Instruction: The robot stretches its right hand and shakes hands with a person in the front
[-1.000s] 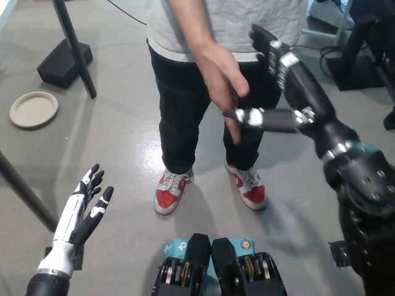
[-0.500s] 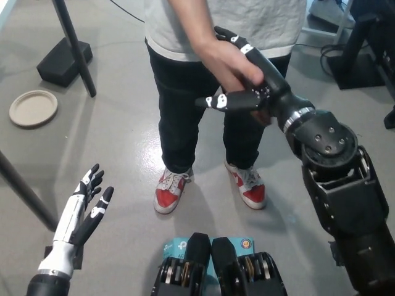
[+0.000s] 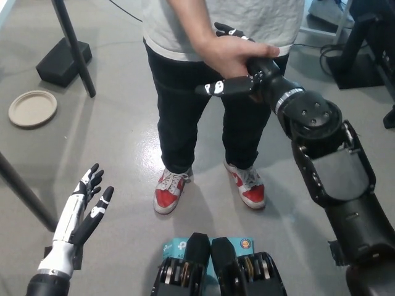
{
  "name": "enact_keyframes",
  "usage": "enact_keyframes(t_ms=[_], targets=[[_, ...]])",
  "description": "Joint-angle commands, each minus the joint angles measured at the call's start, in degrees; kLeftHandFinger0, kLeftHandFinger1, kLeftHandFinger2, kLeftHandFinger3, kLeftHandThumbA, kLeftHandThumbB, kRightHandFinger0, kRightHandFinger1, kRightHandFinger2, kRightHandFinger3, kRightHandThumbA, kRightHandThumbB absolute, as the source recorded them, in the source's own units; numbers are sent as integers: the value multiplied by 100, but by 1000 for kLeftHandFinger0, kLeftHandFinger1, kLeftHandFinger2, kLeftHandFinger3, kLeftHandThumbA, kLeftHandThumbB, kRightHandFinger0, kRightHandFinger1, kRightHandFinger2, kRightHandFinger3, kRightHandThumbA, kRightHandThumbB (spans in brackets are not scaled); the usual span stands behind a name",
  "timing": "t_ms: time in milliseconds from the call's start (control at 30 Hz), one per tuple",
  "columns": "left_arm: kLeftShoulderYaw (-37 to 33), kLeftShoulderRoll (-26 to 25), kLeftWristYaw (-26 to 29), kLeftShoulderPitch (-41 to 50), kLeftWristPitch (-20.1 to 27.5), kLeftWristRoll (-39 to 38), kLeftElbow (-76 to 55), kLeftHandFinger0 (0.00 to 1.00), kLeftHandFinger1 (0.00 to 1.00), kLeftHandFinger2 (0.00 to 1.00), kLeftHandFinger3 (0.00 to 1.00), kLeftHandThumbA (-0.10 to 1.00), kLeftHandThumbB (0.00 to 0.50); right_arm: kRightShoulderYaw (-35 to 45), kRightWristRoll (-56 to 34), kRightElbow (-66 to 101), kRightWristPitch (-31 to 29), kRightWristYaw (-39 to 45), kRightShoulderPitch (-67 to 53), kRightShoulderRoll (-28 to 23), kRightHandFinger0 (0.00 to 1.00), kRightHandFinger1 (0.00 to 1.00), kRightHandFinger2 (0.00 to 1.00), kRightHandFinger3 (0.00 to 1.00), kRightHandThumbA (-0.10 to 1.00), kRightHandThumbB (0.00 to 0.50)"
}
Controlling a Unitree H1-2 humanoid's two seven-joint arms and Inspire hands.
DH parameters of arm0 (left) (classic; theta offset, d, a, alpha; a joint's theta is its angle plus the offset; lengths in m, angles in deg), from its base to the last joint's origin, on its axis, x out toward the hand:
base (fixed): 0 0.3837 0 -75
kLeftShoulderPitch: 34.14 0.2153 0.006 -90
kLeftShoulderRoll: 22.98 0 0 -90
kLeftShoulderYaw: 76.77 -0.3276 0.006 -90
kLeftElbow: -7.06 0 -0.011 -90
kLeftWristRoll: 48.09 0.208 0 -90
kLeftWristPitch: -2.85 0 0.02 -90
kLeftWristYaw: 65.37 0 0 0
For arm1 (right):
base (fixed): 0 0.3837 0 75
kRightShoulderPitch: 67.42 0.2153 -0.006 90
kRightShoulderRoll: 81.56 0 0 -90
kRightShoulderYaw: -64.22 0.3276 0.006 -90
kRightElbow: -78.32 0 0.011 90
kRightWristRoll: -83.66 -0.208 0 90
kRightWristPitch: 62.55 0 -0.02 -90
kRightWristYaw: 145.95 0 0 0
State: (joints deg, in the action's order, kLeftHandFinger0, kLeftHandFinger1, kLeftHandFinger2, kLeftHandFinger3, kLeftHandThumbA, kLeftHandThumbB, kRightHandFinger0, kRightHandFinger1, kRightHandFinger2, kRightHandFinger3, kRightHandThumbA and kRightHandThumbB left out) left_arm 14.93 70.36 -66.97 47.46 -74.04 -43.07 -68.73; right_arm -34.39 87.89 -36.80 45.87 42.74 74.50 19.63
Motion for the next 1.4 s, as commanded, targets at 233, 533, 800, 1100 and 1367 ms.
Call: enact_keyframes(t_ms=[233, 533, 800, 1100, 1367], targets=[[80, -53, 33, -143, 131, -56, -227, 1000, 1000, 1000, 1000, 809, 134, -1, 711, -100, -570, -1074, 491, 342, 1000, 1000, 1000, 1000, 295, 315], [71, -101, 25, -199, 196, -11, -187, 1000, 1000, 1000, 1000, 826, 132, -99, 1049, 1161, -632, -1055, 117, 253, 1000, 1000, 1000, 1000, 162, 318], [94, -120, 34, -229, 172, -18, -194, 1000, 1000, 1000, 1000, 815, 116, -275, 1232, 3682, 276, -489, -2, 173, 763, 898, 1000, 1000, 254, 298], [83, -107, 32, -316, 216, -25, -170, 1000, 1000, 1000, 1000, 792, 102, -155, 1413, 5948, 850, -238, 151, 192, 623, 911, 1000, 1000, 185, 320], [80, -127, 42, -319, 212, 14, -201, 1000, 1000, 1000, 1000, 789, 96, -257, 1277, 3207, 364, -327, -36, -30, 1000, 1000, 1000, 1000, 206, 291]])
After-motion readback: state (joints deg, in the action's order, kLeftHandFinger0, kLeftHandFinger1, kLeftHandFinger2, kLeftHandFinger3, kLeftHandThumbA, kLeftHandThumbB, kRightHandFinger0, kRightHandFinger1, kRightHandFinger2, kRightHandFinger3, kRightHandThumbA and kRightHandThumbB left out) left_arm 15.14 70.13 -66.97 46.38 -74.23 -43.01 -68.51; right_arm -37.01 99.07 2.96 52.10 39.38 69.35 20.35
